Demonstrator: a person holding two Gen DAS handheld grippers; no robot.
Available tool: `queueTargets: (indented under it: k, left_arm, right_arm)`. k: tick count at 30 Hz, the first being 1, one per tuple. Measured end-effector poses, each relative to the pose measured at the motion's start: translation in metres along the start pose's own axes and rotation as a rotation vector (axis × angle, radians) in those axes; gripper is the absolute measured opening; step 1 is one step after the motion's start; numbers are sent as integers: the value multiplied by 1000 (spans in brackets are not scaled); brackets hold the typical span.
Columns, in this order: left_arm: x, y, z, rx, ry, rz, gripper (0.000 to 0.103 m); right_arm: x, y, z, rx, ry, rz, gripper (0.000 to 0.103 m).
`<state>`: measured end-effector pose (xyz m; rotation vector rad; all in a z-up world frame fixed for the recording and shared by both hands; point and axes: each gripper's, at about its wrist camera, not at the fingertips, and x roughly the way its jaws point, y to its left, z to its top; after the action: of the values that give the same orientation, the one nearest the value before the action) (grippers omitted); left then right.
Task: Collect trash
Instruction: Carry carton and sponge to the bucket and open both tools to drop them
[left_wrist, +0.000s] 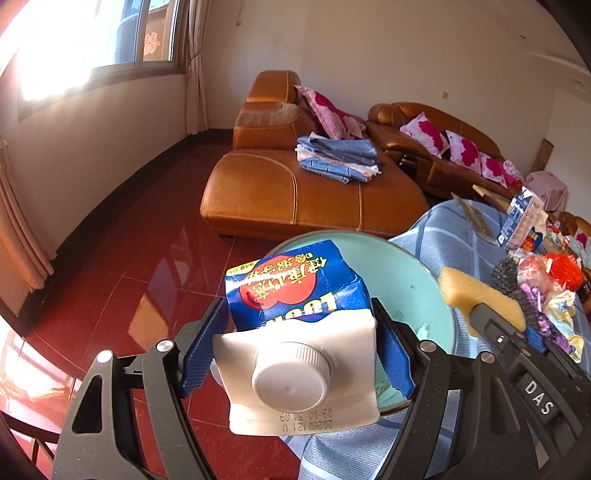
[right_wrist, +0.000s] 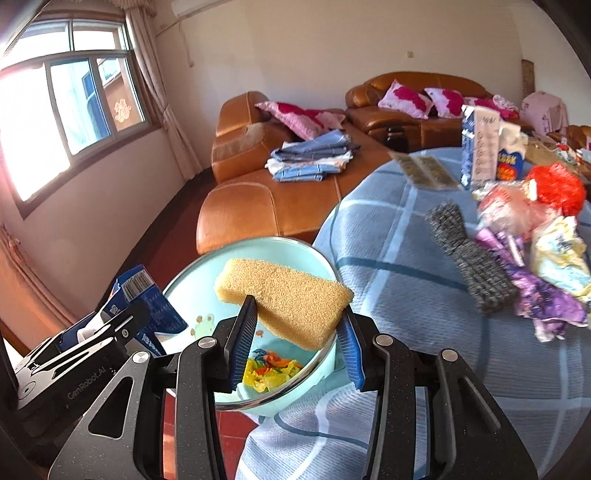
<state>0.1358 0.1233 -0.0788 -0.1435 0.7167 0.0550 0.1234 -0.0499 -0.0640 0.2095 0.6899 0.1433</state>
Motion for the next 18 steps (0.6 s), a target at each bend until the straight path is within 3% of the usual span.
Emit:
queueTargets:
  k: [5, 10, 18]
  left_arm:
    - [12, -5, 0, 24, 8, 2, 75]
    - [18, -9, 4, 39, 9, 4, 75]
    - [22, -4, 2, 11, 32, -2, 78]
  right_arm:
    - [17, 0, -1, -2, 38, 29, 46]
    - [26, -5, -4, 8, 54, 58, 60]
    - [6, -23, 1, 48, -1, 24, 61]
